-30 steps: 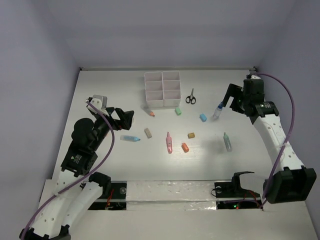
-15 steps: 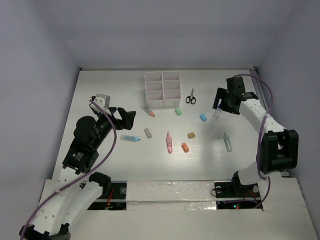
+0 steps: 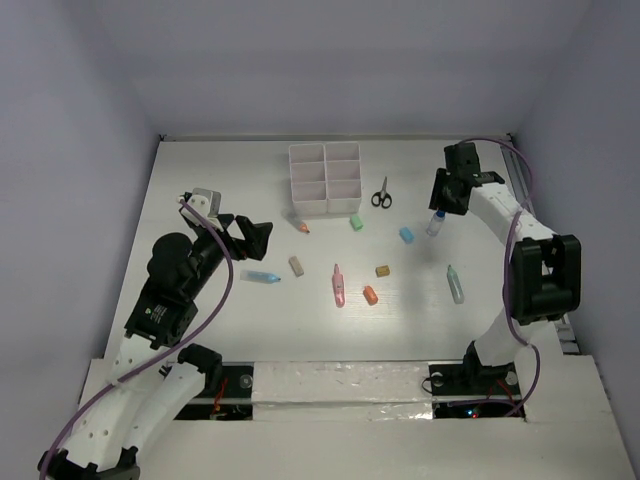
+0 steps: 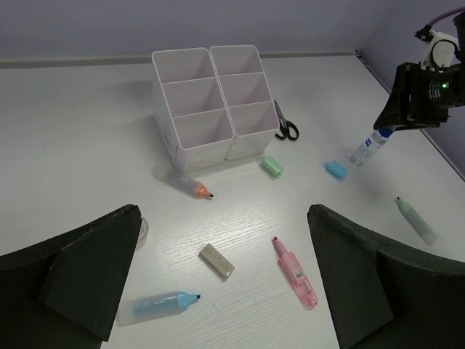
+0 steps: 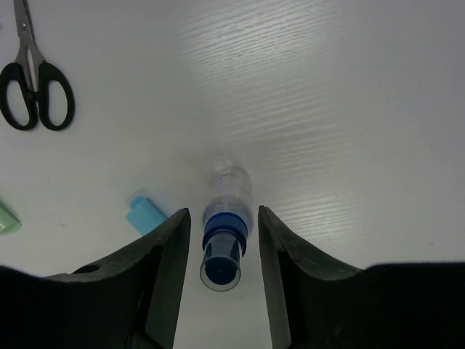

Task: Sort the stationery into containers
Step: Pick up the stationery from the center of the board, then place the stationery in the storage box.

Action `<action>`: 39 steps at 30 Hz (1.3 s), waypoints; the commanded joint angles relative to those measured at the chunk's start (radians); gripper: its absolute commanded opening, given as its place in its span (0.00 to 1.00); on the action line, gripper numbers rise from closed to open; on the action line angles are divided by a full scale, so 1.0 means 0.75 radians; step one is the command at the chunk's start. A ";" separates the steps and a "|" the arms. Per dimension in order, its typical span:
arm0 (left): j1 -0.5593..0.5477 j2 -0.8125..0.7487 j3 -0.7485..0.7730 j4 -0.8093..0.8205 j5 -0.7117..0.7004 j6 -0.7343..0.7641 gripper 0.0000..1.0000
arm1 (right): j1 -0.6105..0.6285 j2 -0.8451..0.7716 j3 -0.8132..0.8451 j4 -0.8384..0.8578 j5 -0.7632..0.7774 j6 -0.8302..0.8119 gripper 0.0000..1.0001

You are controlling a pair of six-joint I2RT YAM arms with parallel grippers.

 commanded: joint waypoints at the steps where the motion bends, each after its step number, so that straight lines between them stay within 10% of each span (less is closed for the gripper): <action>1: -0.009 -0.009 -0.011 0.063 -0.004 0.016 0.99 | 0.007 0.009 0.058 0.036 0.024 -0.006 0.47; 6: -0.009 -0.009 -0.013 0.063 -0.004 0.020 0.99 | 0.007 0.007 0.050 0.032 0.028 0.008 0.44; 16: -0.009 -0.011 -0.015 0.063 -0.010 0.022 0.99 | 0.045 -0.015 0.142 -0.028 0.056 0.006 0.00; 39: -0.009 0.087 -0.007 0.053 -0.028 0.022 0.99 | 0.320 0.512 1.246 0.111 -0.248 0.030 0.00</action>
